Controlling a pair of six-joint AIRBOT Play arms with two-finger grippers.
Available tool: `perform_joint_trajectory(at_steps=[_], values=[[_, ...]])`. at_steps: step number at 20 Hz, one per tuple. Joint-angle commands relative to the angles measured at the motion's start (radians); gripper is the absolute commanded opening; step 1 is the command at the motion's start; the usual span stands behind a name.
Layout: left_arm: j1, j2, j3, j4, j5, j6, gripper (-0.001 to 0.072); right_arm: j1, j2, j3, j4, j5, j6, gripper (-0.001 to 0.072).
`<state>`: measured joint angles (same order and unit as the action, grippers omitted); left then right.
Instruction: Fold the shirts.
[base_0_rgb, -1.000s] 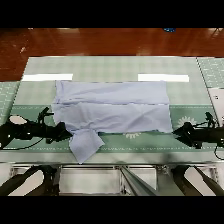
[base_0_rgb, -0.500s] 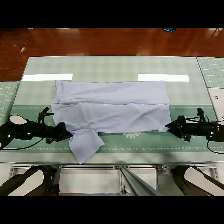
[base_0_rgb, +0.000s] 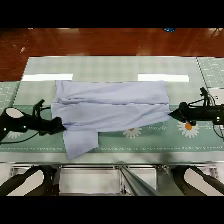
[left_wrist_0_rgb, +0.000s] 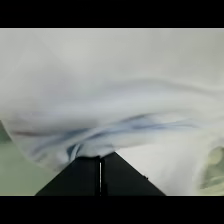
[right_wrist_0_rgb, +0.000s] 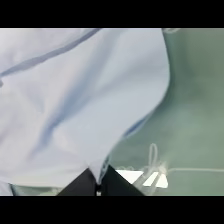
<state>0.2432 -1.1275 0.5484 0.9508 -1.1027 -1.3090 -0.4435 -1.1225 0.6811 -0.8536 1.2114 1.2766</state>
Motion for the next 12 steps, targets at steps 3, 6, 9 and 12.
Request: perform_joint_trajectory(at_steps=[3,6,9,12], values=[[-0.001,-0.005,0.269,-0.049,-0.037,-0.004,0.002,0.007,0.027,0.11,-0.06,0.038,0.025,0.0027],[-0.003,-0.089,0.415,-0.071,-0.036,-0.011,0.002,0.037,-0.007,0.142,0.017,-0.036,-0.001,0.0027],[-0.031,-0.246,0.566,-0.072,-0.045,-0.046,0.002,0.117,-0.124,0.233,0.018,-0.082,0.0,0.0027],[-0.061,-0.422,0.737,-0.073,-0.082,-0.077,0.002,0.148,-0.257,0.349,0.043,-0.142,0.028,0.0027]])
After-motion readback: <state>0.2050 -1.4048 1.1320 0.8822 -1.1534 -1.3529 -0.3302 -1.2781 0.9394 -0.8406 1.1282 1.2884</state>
